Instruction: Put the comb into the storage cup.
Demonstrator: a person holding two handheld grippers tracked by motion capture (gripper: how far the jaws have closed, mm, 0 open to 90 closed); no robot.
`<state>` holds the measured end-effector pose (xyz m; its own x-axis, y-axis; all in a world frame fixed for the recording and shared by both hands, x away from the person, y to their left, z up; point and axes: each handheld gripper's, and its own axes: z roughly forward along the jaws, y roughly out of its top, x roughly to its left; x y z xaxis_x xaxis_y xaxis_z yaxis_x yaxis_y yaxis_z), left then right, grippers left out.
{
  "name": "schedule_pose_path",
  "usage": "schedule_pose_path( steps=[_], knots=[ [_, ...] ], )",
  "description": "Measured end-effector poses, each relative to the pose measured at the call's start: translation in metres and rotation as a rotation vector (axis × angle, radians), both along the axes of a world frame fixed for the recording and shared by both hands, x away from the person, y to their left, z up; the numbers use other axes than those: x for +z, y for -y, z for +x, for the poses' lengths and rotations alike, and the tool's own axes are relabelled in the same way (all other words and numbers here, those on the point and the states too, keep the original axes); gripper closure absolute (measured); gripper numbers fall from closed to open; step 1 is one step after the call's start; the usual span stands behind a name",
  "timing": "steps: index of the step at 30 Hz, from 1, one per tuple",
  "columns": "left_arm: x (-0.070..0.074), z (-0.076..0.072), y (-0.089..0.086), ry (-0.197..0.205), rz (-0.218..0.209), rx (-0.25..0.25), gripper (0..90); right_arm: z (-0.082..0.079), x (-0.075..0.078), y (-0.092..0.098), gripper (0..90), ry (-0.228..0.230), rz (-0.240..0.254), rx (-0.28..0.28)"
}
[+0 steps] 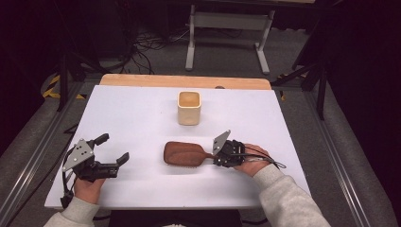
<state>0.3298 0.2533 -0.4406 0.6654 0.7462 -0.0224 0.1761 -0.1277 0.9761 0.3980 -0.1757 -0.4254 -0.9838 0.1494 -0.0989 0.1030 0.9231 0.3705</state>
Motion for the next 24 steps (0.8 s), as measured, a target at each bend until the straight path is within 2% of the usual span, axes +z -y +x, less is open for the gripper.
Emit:
schedule_pose_path(
  steps=[3, 7, 9, 10, 11, 12, 13, 14, 15, 16, 18, 24],
  knots=[
    [0.000, 0.000, 0.001, -0.001, 0.000, -0.001, 1.8, -0.003, 0.007, -0.003, 80.3, 0.010, 0.018, 0.026],
    [0.000, 0.000, 0.000, 0.002, -0.003, 0.001, 1.8, -0.002, 0.015, -0.004, 66.2, 0.013, 0.047, 0.015],
    [0.000, 0.000, 0.000, 0.002, -0.001, 0.000, 1.8, 0.000, 0.016, -0.005, 49.5, 0.026, 0.067, 0.008],
    [0.000, 0.000, 0.000, 0.002, -0.001, 0.000, 1.8, 0.000, 0.016, -0.005, 49.5, 0.026, 0.067, 0.008],
    [0.000, 0.000, 0.000, 0.002, -0.001, 0.000, 1.8, 0.002, 0.014, -0.005, 31.4, 0.013, 0.101, -0.011],
    [0.000, 0.000, 0.000, 0.002, 0.000, 0.000, 1.8, 0.002, 0.014, -0.005, 31.4, 0.013, 0.101, -0.011],
    [0.000, 0.000, 0.001, 0.003, -0.003, 0.001, 1.8, 0.005, 0.013, -0.006, 15.7, 0.007, 0.123, -0.028],
    [0.000, 0.000, 0.001, 0.003, -0.002, 0.000, 1.8, 0.006, 0.012, -0.006, 9.9, 0.003, 0.128, -0.033],
    [0.000, 0.000, 0.001, 0.003, -0.002, 0.000, 1.8, 0.006, 0.012, -0.006, 9.9, 0.003, 0.128, -0.033],
    [0.000, 0.000, 0.000, 0.003, -0.002, 0.000, 1.8, 0.009, 0.011, -0.008, 2.5, 0.012, 0.138, -0.043],
    [0.000, 0.000, 0.000, 0.003, -0.002, 0.001, 1.8, 0.010, 0.010, -0.008, 0.0, 0.013, 0.137, -0.047],
    [0.000, 0.000, 0.001, 0.002, 0.000, -0.001, 1.7, 0.016, 0.008, -0.013, 0.0, 0.013, 0.119, -0.027]
  ],
)
